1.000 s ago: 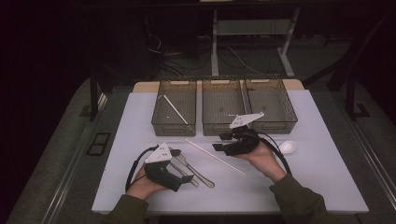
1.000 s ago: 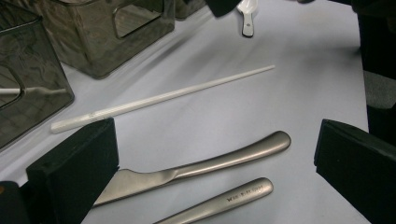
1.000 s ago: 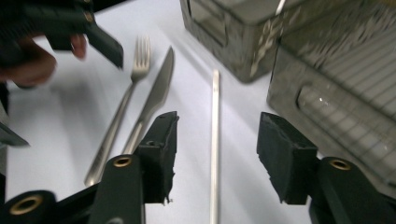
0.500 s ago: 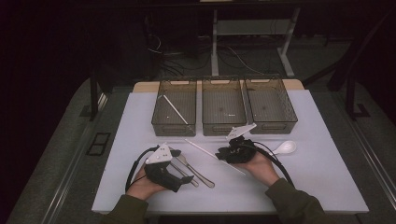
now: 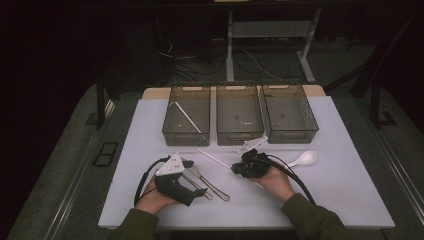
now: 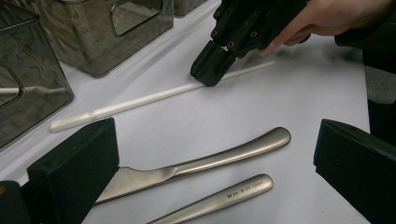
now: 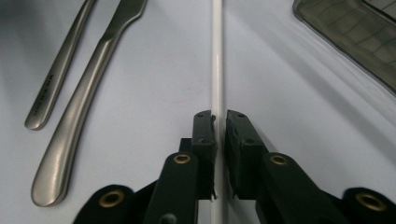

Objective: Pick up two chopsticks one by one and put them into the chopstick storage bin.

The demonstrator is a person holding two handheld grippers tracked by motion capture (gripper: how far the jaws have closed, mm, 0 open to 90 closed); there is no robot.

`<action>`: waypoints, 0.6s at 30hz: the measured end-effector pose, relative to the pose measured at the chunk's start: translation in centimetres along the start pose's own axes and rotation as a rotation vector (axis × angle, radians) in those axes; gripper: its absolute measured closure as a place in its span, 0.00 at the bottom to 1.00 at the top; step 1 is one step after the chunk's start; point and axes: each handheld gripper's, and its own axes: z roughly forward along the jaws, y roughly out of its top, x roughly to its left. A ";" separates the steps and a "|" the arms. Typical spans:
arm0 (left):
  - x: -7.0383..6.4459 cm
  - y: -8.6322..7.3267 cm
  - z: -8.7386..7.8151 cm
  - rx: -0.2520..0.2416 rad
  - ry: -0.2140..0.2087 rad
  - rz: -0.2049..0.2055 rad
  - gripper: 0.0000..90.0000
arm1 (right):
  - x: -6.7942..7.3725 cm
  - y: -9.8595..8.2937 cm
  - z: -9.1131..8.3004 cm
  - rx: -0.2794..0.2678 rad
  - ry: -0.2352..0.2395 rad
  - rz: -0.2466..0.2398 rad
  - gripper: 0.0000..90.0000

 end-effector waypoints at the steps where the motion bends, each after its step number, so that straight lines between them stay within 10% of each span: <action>1: 0.0 0.0 0.0 -0.001 0.000 -0.004 0.00 | 0.1 0.0 0.0 0.000 -0.006 -0.001 0.93; 18: 0.1 0.0 0.0 -0.003 -0.002 -0.003 0.00 | 0.4 0.1 -0.7 -0.013 -0.041 -0.019 0.95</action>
